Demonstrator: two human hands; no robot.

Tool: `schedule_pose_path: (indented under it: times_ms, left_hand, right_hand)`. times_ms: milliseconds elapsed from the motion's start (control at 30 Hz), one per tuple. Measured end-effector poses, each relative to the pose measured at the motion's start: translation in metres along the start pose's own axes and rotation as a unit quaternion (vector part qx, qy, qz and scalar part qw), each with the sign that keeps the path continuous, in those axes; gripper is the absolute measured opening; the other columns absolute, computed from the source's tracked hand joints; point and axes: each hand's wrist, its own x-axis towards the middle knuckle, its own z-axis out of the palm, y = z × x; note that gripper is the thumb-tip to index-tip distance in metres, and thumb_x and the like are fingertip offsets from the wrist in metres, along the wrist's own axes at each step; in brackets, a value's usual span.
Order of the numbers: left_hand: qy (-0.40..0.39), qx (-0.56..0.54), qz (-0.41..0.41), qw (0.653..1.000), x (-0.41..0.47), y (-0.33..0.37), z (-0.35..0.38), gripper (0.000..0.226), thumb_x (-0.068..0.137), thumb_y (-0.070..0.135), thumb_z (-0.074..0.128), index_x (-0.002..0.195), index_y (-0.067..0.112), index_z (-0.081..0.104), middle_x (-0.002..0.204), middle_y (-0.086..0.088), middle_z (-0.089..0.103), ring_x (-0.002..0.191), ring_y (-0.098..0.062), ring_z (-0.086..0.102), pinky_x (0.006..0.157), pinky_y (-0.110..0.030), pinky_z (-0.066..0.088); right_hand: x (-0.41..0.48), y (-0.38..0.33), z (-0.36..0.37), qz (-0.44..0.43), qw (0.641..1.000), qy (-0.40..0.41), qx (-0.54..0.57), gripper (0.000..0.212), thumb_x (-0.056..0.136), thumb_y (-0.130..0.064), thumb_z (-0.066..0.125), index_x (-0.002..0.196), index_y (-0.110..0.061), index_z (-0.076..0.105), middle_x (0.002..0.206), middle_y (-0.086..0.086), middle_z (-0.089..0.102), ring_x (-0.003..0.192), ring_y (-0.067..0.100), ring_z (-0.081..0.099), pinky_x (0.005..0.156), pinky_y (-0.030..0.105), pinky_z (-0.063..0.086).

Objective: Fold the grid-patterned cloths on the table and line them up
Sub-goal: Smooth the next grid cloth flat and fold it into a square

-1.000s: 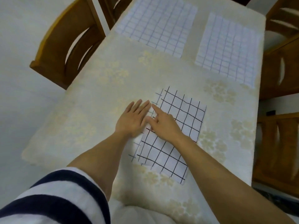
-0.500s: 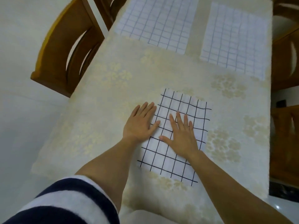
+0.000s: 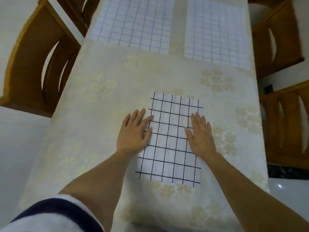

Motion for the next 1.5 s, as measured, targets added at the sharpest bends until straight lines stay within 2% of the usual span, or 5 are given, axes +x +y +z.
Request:
schedule_pose_path:
  times_ms: [433, 667, 900, 1267, 1500]
  left_hand:
    - [0.002, 0.005, -0.003, 1.0, 0.001, 0.0, 0.0, 0.052, 0.106, 0.045, 0.031, 0.157, 0.04, 0.027, 0.17, 0.006, 0.01, 0.157, -0.014, -0.002, 0.127, -0.04, 0.0]
    - [-0.014, -0.006, -0.016, 1.0, 0.0, 0.004, -0.005, 0.053, 0.106, 0.047, 0.026, 0.159, 0.043, 0.02, 0.17, 0.008, 0.007, 0.157, -0.013, -0.005, 0.127, -0.039, -0.001]
    - [-0.021, 0.033, -0.009, 0.999, 0.0, 0.005, -0.005, 0.057, 0.103, 0.061, 0.021, 0.158, 0.046, 0.017, 0.17, 0.007, 0.004, 0.157, -0.015, -0.003, 0.127, -0.042, 0.001]
    - [-0.028, 0.063, 0.009, 0.998, -0.003, 0.007, -0.003, 0.061, 0.1, 0.07, 0.016, 0.157, 0.051, 0.01, 0.17, 0.01, -0.001, 0.157, -0.019, -0.008, 0.127, -0.046, 0.001]
    - [-0.027, 0.064, 0.008, 0.998, -0.002, 0.007, -0.002, 0.061, 0.1, 0.069, 0.018, 0.158, 0.05, 0.011, 0.17, 0.01, -0.001, 0.157, -0.019, -0.008, 0.127, -0.047, 0.001]
  right_hand:
    - [0.06, 0.032, -0.029, 0.024, 1.0, 0.001, -0.011, 0.06, 0.106, -0.045, 0.029, 0.158, -0.019, 0.017, 0.166, -0.002, 0.01, 0.153, 0.025, 0.006, 0.124, 0.043, 0.009]
    - [0.055, 0.058, -0.043, 0.009, 0.997, -0.018, -0.068, 0.067, 0.103, -0.055, 0.03, 0.159, -0.025, 0.008, 0.166, -0.008, 0.0, 0.153, 0.023, -0.003, 0.124, 0.045, 0.003]
    - [0.005, 0.053, -0.036, -0.09, 0.995, -0.009, -0.032, 0.062, 0.097, -0.055, 0.045, 0.152, -0.029, 0.035, 0.158, -0.006, 0.034, 0.152, 0.019, 0.015, 0.123, 0.042, 0.004]
    - [-0.053, 0.078, -0.022, -0.089, 0.993, -0.068, -0.025, 0.092, 0.085, -0.066, 0.058, 0.158, -0.031, 0.013, 0.163, -0.016, 0.003, 0.152, 0.011, -0.005, 0.125, 0.041, 0.001]
    - [-0.051, 0.09, -0.023, -0.1, 0.986, -0.109, -0.083, 0.106, 0.076, -0.087, 0.042, 0.159, -0.032, 0.002, 0.165, -0.016, -0.007, 0.152, 0.014, -0.014, 0.124, 0.046, -0.004]
